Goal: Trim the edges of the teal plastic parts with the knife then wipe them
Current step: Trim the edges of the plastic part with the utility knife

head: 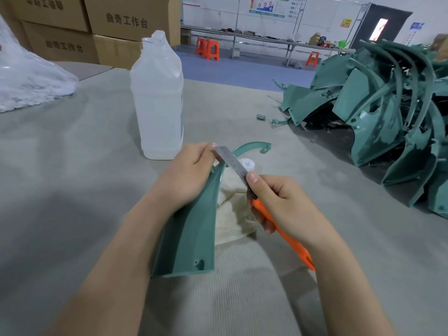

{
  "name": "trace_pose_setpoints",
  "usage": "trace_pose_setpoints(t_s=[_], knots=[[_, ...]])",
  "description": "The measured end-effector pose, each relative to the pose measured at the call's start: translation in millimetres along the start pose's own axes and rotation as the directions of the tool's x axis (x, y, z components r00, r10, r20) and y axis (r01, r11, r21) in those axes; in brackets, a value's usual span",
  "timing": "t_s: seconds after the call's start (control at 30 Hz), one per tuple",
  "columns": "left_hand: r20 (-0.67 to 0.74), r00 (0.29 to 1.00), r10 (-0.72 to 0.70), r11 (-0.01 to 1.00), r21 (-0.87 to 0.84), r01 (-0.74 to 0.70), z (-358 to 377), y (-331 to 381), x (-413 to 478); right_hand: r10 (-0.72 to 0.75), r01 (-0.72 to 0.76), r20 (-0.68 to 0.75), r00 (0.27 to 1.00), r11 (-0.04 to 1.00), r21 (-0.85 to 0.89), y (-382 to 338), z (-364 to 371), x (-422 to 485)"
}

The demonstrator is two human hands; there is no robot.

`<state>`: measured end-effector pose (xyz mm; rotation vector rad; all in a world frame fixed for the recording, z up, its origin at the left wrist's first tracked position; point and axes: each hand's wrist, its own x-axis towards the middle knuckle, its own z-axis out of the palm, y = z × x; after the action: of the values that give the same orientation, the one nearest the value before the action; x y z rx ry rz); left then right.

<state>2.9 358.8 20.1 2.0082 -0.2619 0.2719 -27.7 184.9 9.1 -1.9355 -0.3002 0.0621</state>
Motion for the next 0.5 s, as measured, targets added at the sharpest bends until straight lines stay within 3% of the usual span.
trace_pose_setpoints(t_s=[0.5], knots=[[0.040,0.999,-0.023,0.998,-0.054,0.026,1.5,1.4,-1.3,-0.023,0.023,-0.005,1.000,0.999,0.035,-3.9,4.0,0.3]])
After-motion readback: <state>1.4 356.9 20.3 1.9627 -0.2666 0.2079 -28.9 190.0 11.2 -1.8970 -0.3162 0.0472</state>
